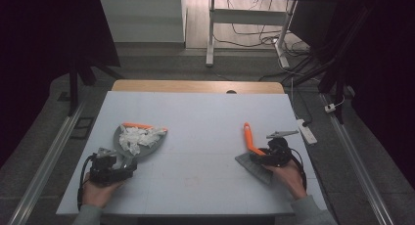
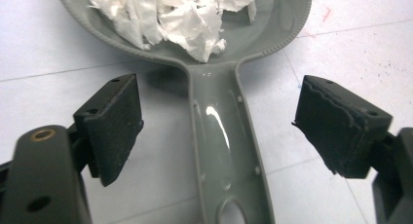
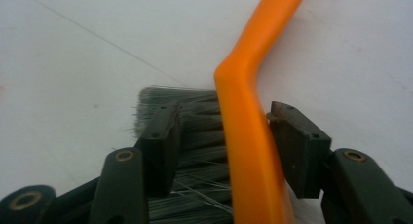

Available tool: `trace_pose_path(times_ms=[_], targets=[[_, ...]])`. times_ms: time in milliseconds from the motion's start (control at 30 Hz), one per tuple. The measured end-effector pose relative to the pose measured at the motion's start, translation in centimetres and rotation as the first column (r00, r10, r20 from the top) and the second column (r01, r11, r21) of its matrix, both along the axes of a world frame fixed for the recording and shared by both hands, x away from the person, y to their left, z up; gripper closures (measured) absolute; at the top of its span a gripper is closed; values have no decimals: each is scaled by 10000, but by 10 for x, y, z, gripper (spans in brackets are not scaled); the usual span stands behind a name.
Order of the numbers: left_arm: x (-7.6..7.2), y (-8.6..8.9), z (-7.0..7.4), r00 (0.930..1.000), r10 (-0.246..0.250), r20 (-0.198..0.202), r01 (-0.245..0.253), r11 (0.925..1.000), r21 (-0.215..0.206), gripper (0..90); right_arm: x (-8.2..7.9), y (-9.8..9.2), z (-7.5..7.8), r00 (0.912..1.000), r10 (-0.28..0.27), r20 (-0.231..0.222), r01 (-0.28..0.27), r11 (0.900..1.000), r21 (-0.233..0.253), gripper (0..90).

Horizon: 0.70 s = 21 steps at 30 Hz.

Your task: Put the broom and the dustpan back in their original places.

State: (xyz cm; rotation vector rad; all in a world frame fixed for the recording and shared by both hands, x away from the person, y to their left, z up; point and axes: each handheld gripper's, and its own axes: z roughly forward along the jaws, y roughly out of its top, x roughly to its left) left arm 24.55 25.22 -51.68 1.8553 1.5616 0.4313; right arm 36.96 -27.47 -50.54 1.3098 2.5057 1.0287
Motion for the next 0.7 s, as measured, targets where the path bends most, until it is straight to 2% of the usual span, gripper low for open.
trace_pose_path(times_ms=[67,133,300,500,567,700], targets=[[-3,2,4,9997,-111,198,112,9999,-12,175,0,-1,-1,9999,-94,93,94,10000,-10,452],[-5,2,8,9987,-351,371,351,9994,17,177,-2,-1,2,9984,-264,491,274,9994,-195,446],[-8,-2,17,9914,-1115,690,1119,9937,-25,194,-9,-4,10,9946,-209,1012,206,9998,48,447],[-9,-10,20,9733,-2137,832,2159,9763,-177,215,-27,-4,19,9844,624,1644,-705,9965,440,451],[-8,-11,20,9687,-2327,867,2352,9717,-200,218,-32,-5,18,9807,805,1782,-913,9944,531,456],[-4,-10,18,9617,-2608,841,2637,9642,-258,228,-40,-5,17,9722,1196,2011,-1290,9910,344,459]])
